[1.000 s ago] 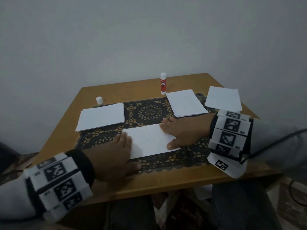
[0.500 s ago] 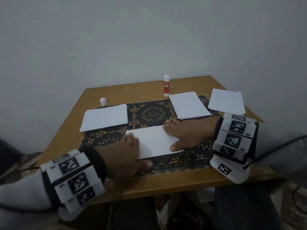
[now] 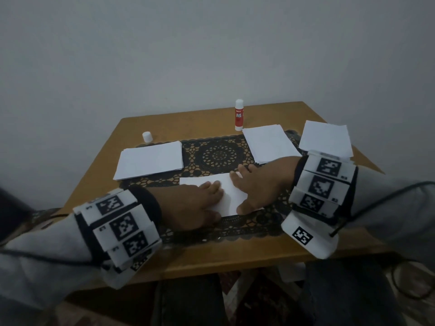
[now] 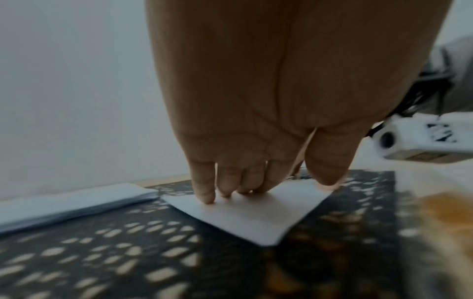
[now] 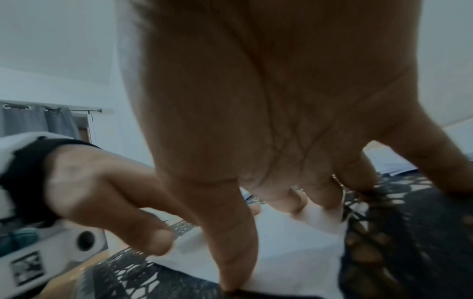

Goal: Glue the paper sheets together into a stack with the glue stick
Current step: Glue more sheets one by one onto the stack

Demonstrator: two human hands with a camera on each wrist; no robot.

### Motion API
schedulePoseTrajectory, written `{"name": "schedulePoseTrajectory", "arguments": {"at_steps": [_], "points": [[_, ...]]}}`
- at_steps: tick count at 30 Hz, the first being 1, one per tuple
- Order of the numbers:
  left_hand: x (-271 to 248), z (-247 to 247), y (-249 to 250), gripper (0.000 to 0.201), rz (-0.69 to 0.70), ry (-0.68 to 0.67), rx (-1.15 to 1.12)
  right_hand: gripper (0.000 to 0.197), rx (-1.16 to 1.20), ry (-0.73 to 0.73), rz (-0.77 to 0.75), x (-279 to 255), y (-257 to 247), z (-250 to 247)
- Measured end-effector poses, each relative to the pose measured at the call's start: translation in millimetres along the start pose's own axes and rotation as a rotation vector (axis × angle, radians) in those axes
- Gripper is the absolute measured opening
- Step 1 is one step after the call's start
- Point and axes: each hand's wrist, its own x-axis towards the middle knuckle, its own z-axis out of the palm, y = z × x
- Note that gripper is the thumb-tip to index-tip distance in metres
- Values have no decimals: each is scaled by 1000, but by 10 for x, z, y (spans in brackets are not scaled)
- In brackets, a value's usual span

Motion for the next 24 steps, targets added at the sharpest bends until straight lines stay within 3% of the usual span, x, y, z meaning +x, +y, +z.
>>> {"name": "schedulePoseTrajectory", "arguments": {"at_steps": [4,11,14,18,20,24], "points": [[115,-96,-108,66,-93,51,72,90,-27,-12,14,-8,-28,-47],[176,-107,52,67,-25,90,52,89,-11,23,18,0,-27,-33],[141,-92,-102,69,-96,177,58,90,16,22,20,-14,-26,-34],[43,-12,-78,85,-171,76,92,93,53,38,-3,1,-17,21],[-21,10,9,85,-117,50,64,93,64,51,-11,4,-3,43],[-39,14,45,68,-14,130,10,87,78,112,-68,-88,-16,61]]}}
